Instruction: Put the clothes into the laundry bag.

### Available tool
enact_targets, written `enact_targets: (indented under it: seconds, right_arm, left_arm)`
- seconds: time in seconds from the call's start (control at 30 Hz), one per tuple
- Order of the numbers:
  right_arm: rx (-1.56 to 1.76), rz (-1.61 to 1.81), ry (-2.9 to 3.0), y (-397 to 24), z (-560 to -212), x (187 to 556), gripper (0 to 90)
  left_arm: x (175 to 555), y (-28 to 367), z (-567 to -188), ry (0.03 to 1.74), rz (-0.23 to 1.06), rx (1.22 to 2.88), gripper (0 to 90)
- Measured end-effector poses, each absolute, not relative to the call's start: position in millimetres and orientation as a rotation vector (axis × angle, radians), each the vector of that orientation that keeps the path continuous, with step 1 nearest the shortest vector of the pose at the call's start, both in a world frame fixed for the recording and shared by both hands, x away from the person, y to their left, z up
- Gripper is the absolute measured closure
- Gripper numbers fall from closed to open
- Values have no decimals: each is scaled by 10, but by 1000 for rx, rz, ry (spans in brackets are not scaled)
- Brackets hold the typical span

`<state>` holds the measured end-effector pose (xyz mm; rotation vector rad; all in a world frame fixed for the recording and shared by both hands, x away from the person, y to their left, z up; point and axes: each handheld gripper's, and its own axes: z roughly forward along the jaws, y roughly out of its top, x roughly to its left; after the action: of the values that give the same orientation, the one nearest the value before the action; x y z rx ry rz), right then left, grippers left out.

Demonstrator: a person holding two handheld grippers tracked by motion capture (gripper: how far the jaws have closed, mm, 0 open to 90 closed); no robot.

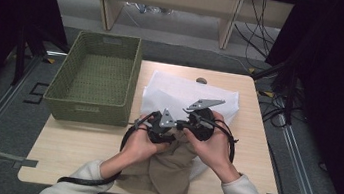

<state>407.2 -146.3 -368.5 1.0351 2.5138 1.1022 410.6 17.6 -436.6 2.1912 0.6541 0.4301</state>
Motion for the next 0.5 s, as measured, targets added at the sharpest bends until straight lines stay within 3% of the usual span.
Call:
enact_targets:
  seconds: [0.1,0.27,0.4,0.5]
  right_arm:
    - [994,1096,2511,-1492,-3713,4111,900]
    - [1025,1084,2487,-1522,-3710,4125,900]
    - [1019,1074,2481,-1542,-3698,4138,900]
    - [1058,1075,2478,-1535,-3687,4127,900]
  left_arm:
    - [4086,230,-4358,653,401,2141,436]
    - [3950,437,-4192,616,363,2076,349]
    - [3848,655,-4050,588,339,2064,380]
    - [3830,760,-4048,559,365,2054,530]
